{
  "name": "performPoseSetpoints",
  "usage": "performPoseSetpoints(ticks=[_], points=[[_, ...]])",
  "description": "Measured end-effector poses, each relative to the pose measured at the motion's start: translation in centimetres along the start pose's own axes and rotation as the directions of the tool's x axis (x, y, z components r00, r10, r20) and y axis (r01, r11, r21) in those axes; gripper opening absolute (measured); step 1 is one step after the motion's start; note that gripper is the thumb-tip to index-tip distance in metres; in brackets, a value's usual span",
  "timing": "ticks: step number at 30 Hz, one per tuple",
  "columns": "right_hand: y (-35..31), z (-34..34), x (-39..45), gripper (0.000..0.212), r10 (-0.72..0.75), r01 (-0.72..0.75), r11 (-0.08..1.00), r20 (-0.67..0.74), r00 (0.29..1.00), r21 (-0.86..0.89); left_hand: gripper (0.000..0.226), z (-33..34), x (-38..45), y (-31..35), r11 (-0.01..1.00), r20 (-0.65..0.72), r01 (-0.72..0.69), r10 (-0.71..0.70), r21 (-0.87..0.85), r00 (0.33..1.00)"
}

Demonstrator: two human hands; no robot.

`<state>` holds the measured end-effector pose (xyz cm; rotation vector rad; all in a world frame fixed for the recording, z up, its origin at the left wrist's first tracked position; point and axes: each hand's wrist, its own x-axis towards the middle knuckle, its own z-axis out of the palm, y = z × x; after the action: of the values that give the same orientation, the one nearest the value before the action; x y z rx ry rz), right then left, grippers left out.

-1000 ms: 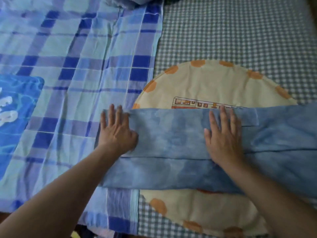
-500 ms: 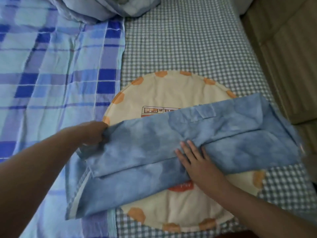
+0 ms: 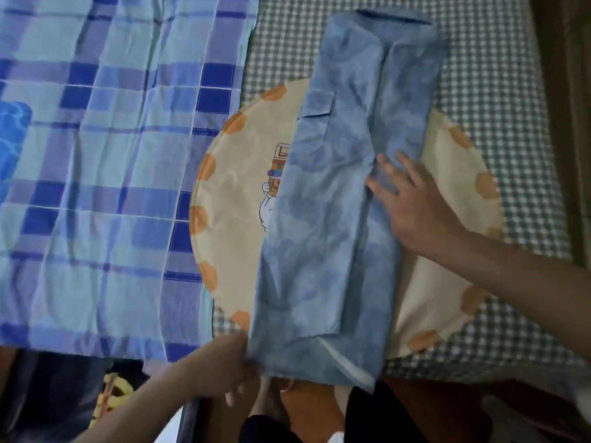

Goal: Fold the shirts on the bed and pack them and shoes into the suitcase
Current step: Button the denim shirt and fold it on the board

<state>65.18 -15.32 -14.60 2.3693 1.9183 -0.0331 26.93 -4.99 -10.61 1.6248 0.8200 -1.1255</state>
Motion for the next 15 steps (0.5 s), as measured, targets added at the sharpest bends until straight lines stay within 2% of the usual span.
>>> performPoseSetpoints(ticks=[1, 2, 3, 4, 5, 6, 7, 8, 9, 11, 13, 15], points=[[-1.3, 0.3, -2.0, 0.052, -0.043, 0.044, 0.998, -0.026, 0.999, 0.053, 0.022, -0.9, -0.7, -0.2, 0.980, 0.075, 0.015, -0.030, 0.196, 0.997], [-2.8, 0.2, -3.5, 0.051, -0.098, 0.101, 0.991, -0.037, 0.994, 0.083, 0.028, -2.0, -1.1, -0.5, 0.900, 0.049, 0.046, -0.074, 0.434, 0.996], [-4.3, 0.2, -4.8, 0.052, -0.153, 0.157, 0.982, -0.051, 0.987, 0.104, 0.031, -3.1, -1.1, -0.8, 0.765, -0.069, 0.082, -0.049, 0.639, 0.996], [-5.8, 0.1, -5.7, 0.055, -0.194, 0.201, 0.969, -0.062, 0.979, 0.140, 0.032, -4.6, -1.0, -0.9, 0.645, -0.227, 0.132, 0.067, 0.753, 0.972], [-7.1, 0.2, -6.4, 0.057, -0.219, 0.228, 0.959, -0.070, 0.973, 0.171, 0.040, -6.2, -0.6, -0.6, 0.573, -0.371, 0.169, 0.256, 0.802, 0.893], [-8.2, 0.6, -7.1, 0.058, -0.238, 0.247, 0.949, -0.067, 0.969, 0.197, 0.057, -7.8, 0.0, -0.1, 0.545, -0.431, 0.149, 0.437, 0.825, 0.790], [-9.1, 1.2, -7.8, 0.060, -0.270, 0.274, 0.937, -0.048, 0.962, 0.219, 0.076, -8.7, 1.0, 0.1, 0.470, -0.385, 0.089, 0.585, 0.878, 0.713], [-10.0, 1.9, -8.5, 0.063, -0.316, 0.308, 0.924, -0.002, 0.949, 0.225, 0.088, -9.2, 1.9, 0.5, 0.324, -0.244, 0.002, 0.710, 0.946, 0.660], [-10.5, 2.6, -9.2, 0.067, -0.370, 0.347, 0.911, 0.069, 0.927, 0.221, 0.090, -9.5, 2.9, 0.9, 0.133, -0.057, -0.077, 0.783, 0.988, 0.619], [-10.5, 3.7, -11.1, 0.082, -0.458, 0.411, 0.881, 0.210, 0.864, 0.234, 0.087, -9.7, 5.0, 1.9, -0.160, 0.255, -0.213, 0.789, 0.964, 0.559], [-9.5, 3.9, -12.5, 0.100, -0.524, 0.474, 0.849, 0.260, 0.811, 0.233, 0.087, -9.7, 6.9, 2.2, -0.320, 0.407, -0.252, 0.733, 0.913, 0.545], [-8.1, 3.5, -13.5, 0.116, -0.593, 0.556, 0.805, 0.323, 0.738, 0.208, 0.085, -10.0, 8.0, 2.2, -0.360, 0.461, -0.287, 0.703, 0.887, 0.541]])
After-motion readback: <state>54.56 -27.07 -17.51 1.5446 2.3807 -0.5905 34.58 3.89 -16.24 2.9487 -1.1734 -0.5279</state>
